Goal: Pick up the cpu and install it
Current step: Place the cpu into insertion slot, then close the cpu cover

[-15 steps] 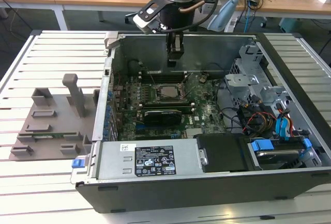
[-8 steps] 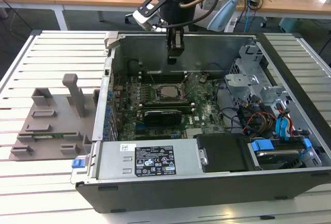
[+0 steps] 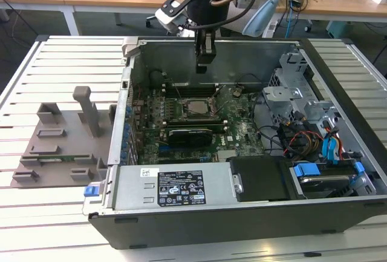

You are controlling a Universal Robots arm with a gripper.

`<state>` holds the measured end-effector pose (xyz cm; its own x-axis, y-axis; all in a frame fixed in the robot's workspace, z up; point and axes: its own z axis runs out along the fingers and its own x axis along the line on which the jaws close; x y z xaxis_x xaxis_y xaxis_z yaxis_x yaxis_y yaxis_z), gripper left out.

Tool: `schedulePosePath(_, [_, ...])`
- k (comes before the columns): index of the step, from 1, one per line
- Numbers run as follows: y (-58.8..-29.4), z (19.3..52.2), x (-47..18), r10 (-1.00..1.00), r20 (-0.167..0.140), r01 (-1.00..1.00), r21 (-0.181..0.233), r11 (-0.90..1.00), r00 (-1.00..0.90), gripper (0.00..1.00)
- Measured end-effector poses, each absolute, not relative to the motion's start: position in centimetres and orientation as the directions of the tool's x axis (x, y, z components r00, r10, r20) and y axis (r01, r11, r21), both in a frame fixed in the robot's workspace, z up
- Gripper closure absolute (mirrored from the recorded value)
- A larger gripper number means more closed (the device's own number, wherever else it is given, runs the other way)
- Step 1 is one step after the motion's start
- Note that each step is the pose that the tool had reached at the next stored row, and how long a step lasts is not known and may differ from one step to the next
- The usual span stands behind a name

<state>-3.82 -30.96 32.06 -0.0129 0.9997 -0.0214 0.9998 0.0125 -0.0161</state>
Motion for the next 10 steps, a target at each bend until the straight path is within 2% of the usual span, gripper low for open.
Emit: schedulePosePath(10, [-30.96, 32.06, -3.22, 1.0, -0.021, 1.0, -0.016, 0.013, -0.013, 0.84])
